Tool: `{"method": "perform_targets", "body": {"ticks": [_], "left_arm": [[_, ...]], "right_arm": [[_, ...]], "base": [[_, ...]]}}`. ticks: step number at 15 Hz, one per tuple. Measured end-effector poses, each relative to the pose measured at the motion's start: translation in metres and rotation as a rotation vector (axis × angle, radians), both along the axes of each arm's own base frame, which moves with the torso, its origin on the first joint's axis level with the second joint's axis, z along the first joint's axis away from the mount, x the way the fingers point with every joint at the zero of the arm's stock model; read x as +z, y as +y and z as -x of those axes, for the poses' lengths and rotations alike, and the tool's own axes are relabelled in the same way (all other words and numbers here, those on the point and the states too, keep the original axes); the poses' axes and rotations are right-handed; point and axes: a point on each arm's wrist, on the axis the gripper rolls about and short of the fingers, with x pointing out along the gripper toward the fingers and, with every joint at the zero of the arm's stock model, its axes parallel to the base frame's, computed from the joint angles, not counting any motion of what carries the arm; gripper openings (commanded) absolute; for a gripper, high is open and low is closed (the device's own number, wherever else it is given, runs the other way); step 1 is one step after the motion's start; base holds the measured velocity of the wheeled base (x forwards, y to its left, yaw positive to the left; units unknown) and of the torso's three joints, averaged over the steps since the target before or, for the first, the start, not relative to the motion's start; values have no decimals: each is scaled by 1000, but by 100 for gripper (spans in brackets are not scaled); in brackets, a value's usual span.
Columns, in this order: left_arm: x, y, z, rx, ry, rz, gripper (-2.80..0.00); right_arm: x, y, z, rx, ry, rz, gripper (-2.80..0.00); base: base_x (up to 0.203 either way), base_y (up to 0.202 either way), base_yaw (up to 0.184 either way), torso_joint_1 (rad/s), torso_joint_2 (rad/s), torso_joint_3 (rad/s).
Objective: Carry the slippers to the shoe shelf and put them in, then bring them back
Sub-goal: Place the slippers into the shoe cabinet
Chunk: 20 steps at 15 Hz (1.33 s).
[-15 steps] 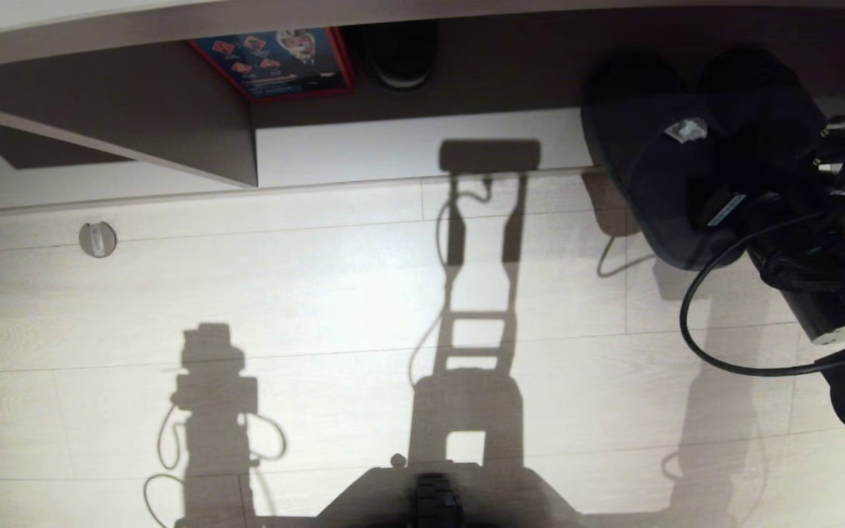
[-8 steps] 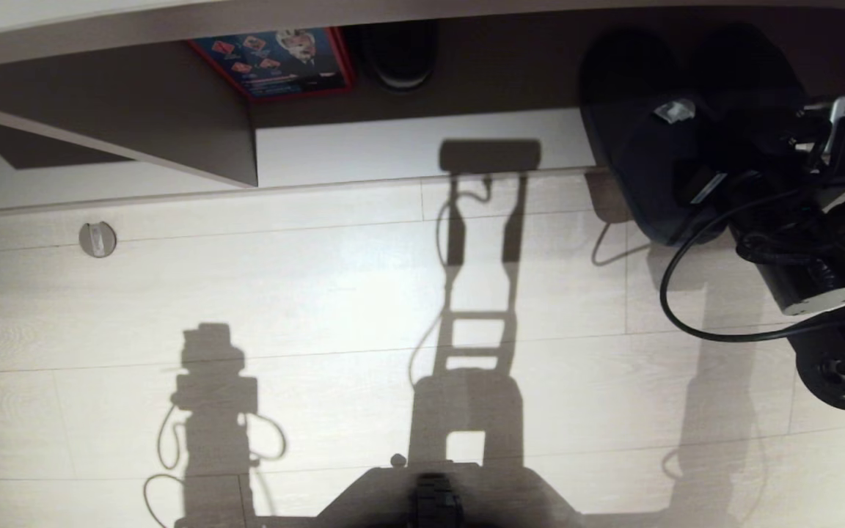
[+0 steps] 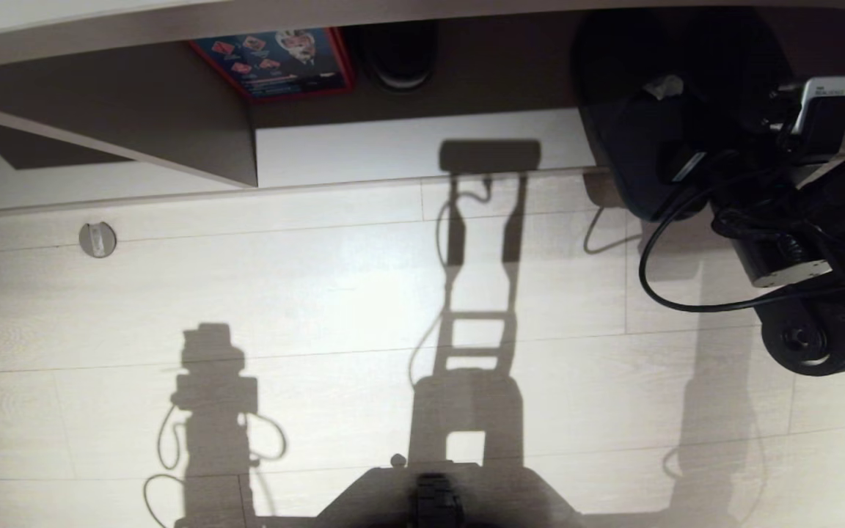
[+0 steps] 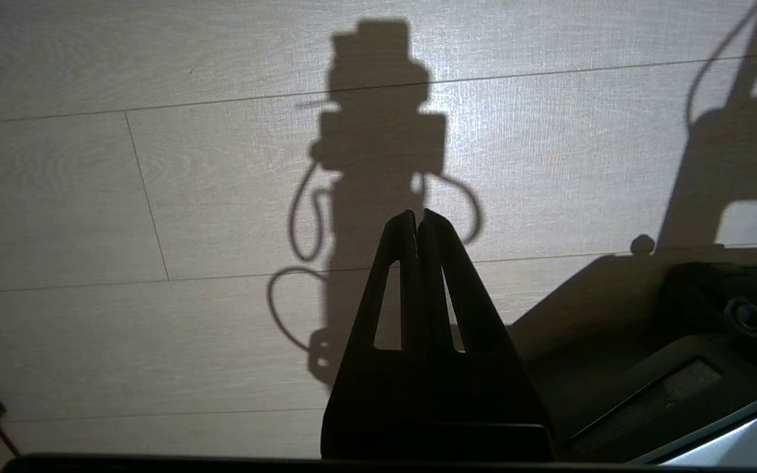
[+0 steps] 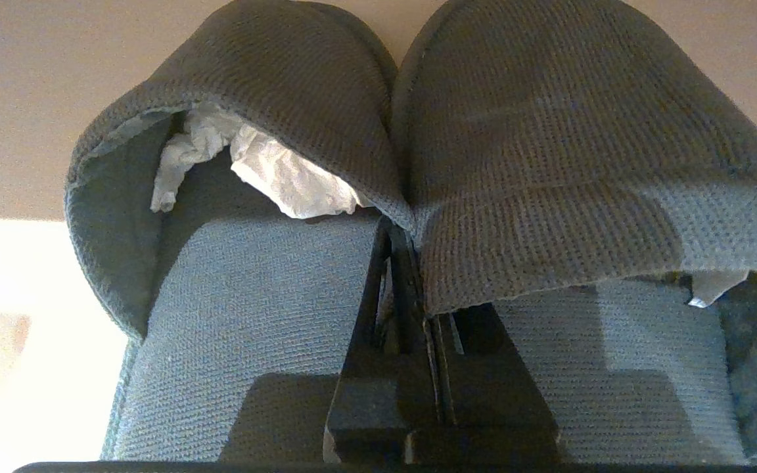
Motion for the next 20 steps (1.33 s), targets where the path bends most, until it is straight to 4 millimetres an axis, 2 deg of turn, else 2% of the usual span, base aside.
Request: {"method": "perform_targets", "body": {"ticks": [7, 20], "left_arm": [[0, 0, 0, 0, 1, 0, -280], [0, 0, 0, 0, 0, 0, -280]], "right_arm": [[-1, 2, -18, -4, -18, -1, -280], [10, 1, -28, -43, -73, -15, -280]], "base": [[0, 0, 0, 0, 0, 0], [0, 0, 0, 0, 0, 0]]}}
